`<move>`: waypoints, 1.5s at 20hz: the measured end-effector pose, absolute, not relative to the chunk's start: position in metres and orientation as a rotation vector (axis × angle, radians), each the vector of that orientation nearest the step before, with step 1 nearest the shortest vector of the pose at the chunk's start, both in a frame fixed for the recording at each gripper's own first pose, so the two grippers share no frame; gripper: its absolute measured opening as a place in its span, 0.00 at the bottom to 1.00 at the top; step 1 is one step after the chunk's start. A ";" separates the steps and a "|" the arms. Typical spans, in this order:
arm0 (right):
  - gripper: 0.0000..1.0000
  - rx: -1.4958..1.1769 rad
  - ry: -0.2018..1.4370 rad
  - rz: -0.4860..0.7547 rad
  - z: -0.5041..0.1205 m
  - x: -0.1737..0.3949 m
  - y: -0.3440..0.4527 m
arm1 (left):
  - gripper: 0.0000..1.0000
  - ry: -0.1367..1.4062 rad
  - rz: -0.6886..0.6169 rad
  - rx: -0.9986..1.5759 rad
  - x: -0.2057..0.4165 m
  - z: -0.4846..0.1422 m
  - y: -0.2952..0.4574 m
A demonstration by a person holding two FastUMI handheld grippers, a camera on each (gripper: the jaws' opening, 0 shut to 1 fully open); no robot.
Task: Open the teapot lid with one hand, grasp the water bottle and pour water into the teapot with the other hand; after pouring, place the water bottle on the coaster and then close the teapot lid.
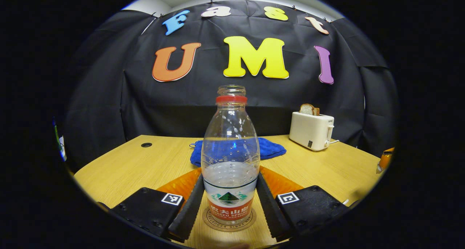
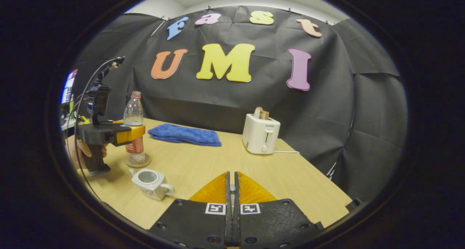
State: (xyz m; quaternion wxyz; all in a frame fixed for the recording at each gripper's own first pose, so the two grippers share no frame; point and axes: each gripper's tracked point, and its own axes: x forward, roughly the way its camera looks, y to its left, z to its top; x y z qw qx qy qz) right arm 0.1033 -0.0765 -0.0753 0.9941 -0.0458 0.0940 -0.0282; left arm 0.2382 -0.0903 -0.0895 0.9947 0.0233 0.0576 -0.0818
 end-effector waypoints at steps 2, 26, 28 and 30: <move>0.00 -0.089 0.192 -0.059 -0.076 0.103 -0.078 | 0.81 0.107 -0.169 0.061 0.236 -0.089 -0.091; 0.00 -0.043 0.087 0.000 -0.047 0.094 -0.036 | 0.95 0.076 -0.215 0.028 0.148 -0.077 -0.067; 0.00 -0.026 0.092 0.024 -0.046 0.091 -0.025 | 0.95 0.059 -0.170 0.038 0.130 -0.067 -0.053; 0.00 -0.014 0.097 0.055 -0.044 0.090 -0.014 | 0.94 0.041 -0.147 0.045 0.113 -0.059 -0.046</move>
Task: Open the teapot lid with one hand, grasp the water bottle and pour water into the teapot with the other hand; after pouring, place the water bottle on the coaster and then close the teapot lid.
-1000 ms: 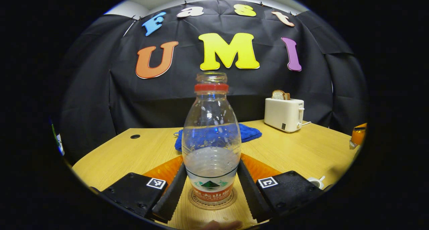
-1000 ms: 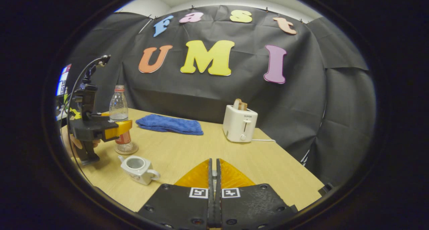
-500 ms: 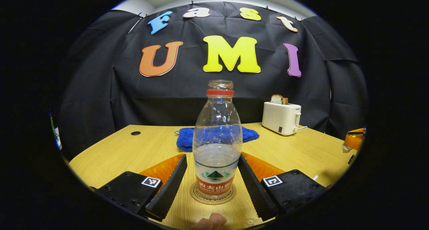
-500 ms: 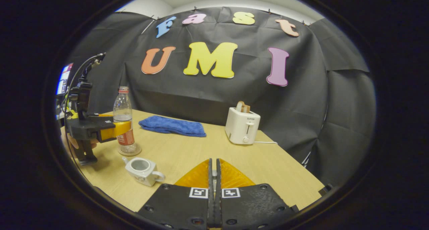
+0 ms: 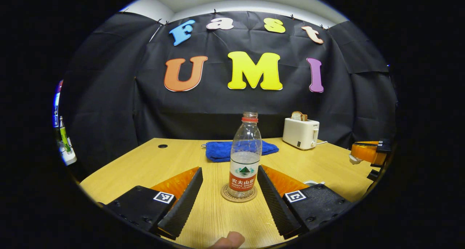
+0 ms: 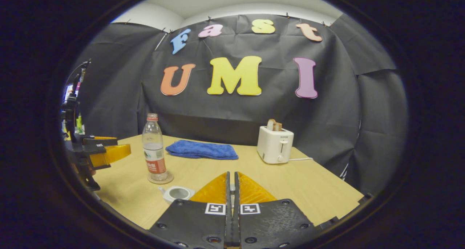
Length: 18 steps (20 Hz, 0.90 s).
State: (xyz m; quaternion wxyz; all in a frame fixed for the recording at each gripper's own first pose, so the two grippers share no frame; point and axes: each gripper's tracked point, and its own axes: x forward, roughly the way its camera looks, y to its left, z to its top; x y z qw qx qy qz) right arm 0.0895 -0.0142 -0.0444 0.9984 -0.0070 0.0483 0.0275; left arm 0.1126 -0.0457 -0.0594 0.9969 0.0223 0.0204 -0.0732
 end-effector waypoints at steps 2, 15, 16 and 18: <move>0.00 -0.001 0.090 0.088 -0.041 0.091 -0.001 | 0.94 0.036 -0.122 0.056 0.099 -0.056 -0.037; 0.00 0.023 0.150 0.263 -0.073 0.122 0.069 | 0.95 0.030 -0.063 0.024 0.041 -0.007 -0.006; 0.01 0.020 0.155 0.263 -0.076 0.125 0.071 | 0.95 0.019 -0.084 -0.002 0.037 -0.002 -0.009; 0.00 0.014 0.157 0.257 -0.078 0.129 0.073 | 0.94 0.003 -0.120 -0.033 0.033 0.008 -0.009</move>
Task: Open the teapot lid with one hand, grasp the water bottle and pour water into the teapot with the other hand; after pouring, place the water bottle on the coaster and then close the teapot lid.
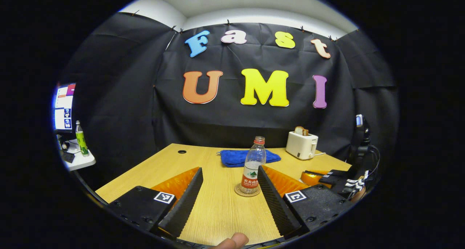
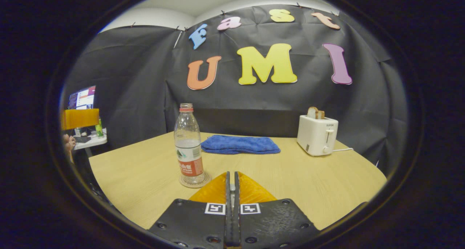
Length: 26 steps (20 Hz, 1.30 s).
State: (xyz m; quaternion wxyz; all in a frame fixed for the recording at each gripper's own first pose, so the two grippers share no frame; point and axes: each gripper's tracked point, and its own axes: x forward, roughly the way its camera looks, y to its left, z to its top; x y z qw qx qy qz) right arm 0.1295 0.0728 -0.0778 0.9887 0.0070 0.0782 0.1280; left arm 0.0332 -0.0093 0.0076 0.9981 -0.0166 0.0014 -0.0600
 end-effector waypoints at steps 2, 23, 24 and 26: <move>0.00 0.018 0.166 0.260 -0.082 0.132 0.077 | 0.94 -0.004 -0.111 -0.032 0.030 0.011 -0.003; 0.24 0.013 0.155 0.244 -0.075 0.121 0.076 | 0.94 0.051 -0.138 -0.025 0.028 -0.002 -0.005; 0.27 0.009 0.146 0.238 -0.070 0.118 0.073 | 0.94 0.050 -0.139 -0.026 0.028 -0.002 -0.006; 0.39 -0.001 0.124 0.216 -0.058 0.110 0.065 | 0.94 0.047 -0.130 -0.016 0.027 0.000 -0.005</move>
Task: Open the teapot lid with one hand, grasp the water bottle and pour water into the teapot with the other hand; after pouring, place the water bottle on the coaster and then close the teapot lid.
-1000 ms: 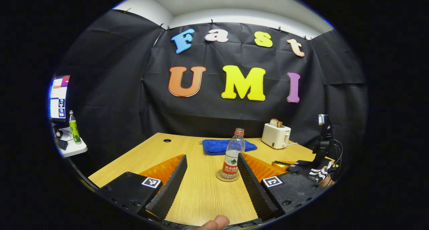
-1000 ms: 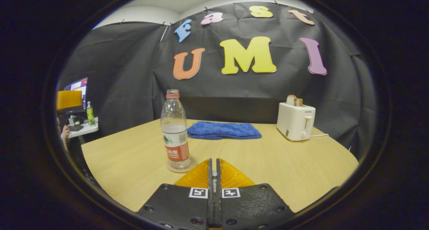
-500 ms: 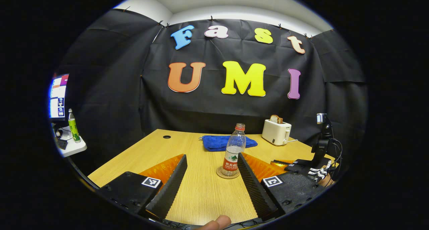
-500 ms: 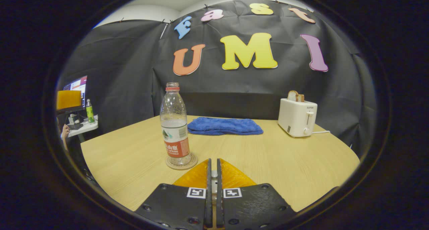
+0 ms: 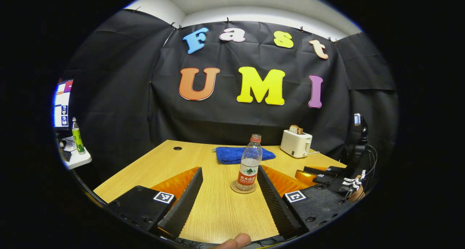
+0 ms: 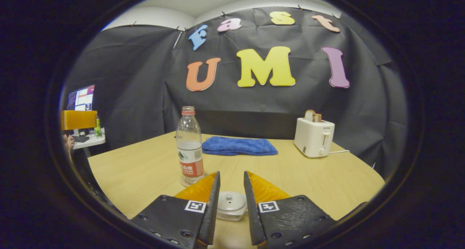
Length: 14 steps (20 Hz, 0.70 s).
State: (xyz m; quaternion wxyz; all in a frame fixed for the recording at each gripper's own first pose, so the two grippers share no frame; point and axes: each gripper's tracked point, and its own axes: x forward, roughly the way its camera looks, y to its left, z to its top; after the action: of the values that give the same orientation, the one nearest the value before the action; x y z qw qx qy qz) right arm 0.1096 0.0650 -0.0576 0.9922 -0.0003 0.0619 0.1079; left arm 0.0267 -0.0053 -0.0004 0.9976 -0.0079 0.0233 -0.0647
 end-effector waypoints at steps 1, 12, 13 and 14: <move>0.40 0.002 0.113 0.209 -0.050 0.106 0.061 | 0.94 0.043 -0.119 -0.008 0.027 0.000 -0.004; 0.96 -0.005 0.033 0.095 0.014 0.050 -0.006 | 0.94 0.030 -0.068 0.026 0.027 0.001 -0.012; 0.96 -0.015 0.023 0.088 0.019 0.045 -0.010 | 0.94 0.026 -0.068 0.023 0.028 0.001 -0.016; 0.97 -0.022 0.014 0.084 0.021 0.041 -0.015 | 0.94 0.024 -0.067 0.022 0.027 0.002 -0.020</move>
State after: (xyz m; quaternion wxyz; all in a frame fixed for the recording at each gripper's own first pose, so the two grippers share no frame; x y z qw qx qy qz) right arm 0.0405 -0.0154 0.0212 0.9990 -0.0111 0.0069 0.0422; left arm 0.0272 -0.0199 0.0020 0.9993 0.0108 0.0118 -0.0334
